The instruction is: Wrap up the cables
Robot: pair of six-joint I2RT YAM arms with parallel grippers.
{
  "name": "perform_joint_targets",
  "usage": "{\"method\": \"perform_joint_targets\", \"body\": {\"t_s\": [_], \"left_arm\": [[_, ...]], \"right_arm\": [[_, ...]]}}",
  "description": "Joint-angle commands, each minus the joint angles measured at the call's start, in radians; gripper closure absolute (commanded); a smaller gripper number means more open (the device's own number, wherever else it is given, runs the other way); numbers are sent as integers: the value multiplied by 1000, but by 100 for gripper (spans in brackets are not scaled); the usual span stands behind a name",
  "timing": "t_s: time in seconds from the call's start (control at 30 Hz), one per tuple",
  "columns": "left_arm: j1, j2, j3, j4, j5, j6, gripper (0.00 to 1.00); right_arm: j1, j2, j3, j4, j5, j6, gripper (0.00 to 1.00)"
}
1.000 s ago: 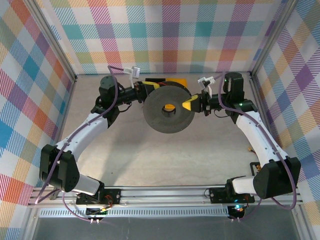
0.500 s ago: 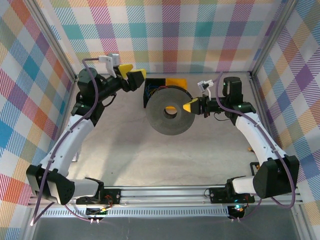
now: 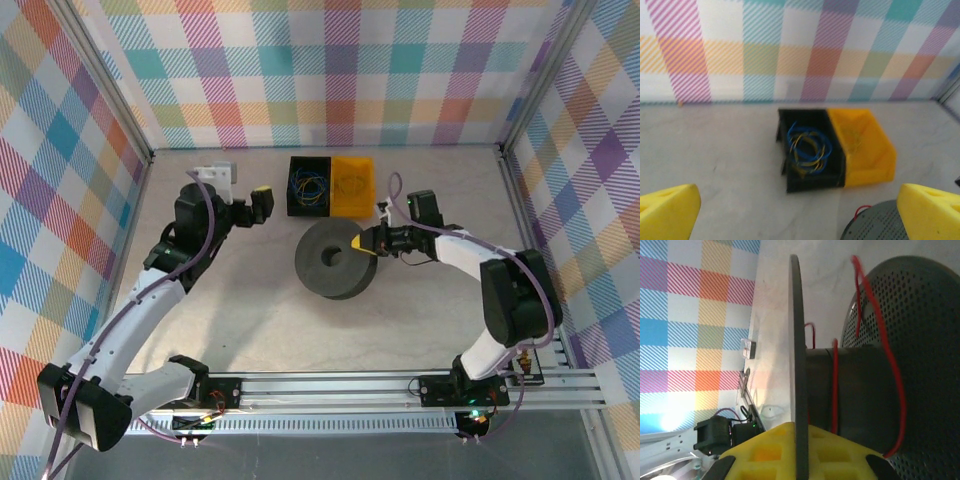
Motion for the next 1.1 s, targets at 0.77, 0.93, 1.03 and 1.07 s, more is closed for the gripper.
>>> {"method": "perform_joint_targets", "body": {"t_s": [0.77,0.93,1.03,1.07], "left_arm": [[-8,-124,-189,-86,-165,-75,0],[1,-182,-309,59,-312,-44,0],[1,-183,-465,299,-377,64,0],[1,-176,-519,390,-413,86,0]], "right_arm": [[66,-205,-27,-166,508,-132,7],[16,-492,-64,-280,720,-386,1],[-4,-662,-248,-33,986,-527,1],[-26,-704,-330,105,1027,-562,1]]}}
